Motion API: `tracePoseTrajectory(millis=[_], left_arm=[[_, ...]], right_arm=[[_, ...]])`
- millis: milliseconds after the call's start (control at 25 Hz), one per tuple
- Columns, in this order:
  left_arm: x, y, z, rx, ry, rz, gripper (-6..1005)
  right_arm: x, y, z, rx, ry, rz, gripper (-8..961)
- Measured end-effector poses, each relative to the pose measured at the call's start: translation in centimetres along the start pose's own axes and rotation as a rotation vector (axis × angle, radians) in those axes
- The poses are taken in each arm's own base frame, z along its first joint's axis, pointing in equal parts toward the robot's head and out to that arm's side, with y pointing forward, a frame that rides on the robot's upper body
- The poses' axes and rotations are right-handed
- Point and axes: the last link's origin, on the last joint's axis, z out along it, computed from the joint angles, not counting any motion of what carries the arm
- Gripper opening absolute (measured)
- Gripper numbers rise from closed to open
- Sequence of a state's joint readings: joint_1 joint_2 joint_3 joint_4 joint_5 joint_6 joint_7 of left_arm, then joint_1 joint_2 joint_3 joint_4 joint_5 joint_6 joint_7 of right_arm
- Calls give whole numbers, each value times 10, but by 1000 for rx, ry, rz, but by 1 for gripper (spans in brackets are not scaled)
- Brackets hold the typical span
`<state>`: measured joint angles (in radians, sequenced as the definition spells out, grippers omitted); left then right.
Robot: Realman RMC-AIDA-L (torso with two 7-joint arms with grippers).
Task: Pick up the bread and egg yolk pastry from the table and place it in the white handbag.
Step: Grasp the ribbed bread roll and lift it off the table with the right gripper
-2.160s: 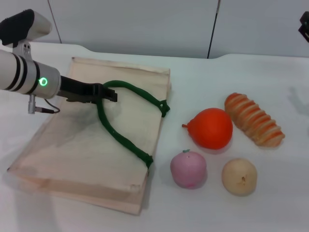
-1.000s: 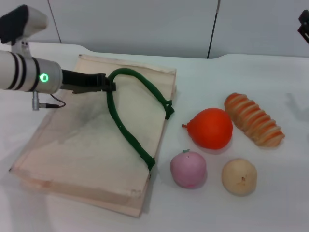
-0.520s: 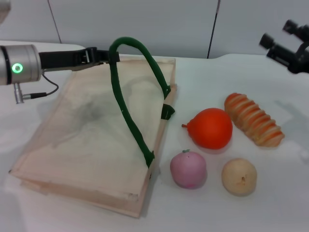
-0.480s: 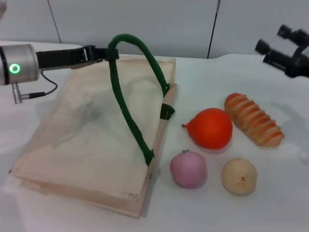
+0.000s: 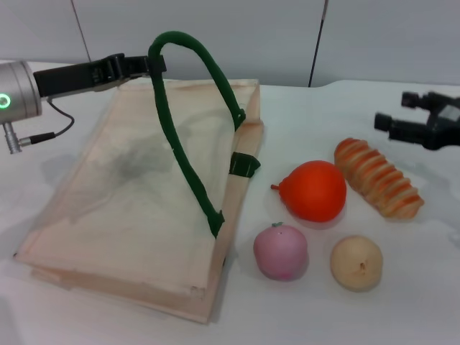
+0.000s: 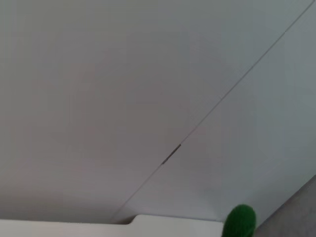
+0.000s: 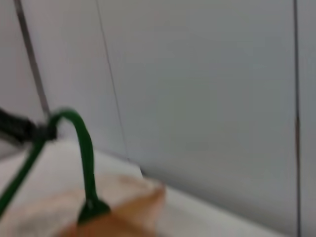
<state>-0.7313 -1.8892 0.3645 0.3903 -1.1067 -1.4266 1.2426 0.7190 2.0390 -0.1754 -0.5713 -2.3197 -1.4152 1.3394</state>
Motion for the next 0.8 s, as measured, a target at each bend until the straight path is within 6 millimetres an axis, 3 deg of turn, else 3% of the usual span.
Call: tracePoseTrajectory(millis=[200, 800], left_arm=[[0, 0, -1, 1, 2, 0, 125], [4, -1, -4, 1, 19, 0, 131]], right_arm=[[4, -7, 3, 30, 154, 39, 851], [0, -1, 48, 37, 442, 17, 827]])
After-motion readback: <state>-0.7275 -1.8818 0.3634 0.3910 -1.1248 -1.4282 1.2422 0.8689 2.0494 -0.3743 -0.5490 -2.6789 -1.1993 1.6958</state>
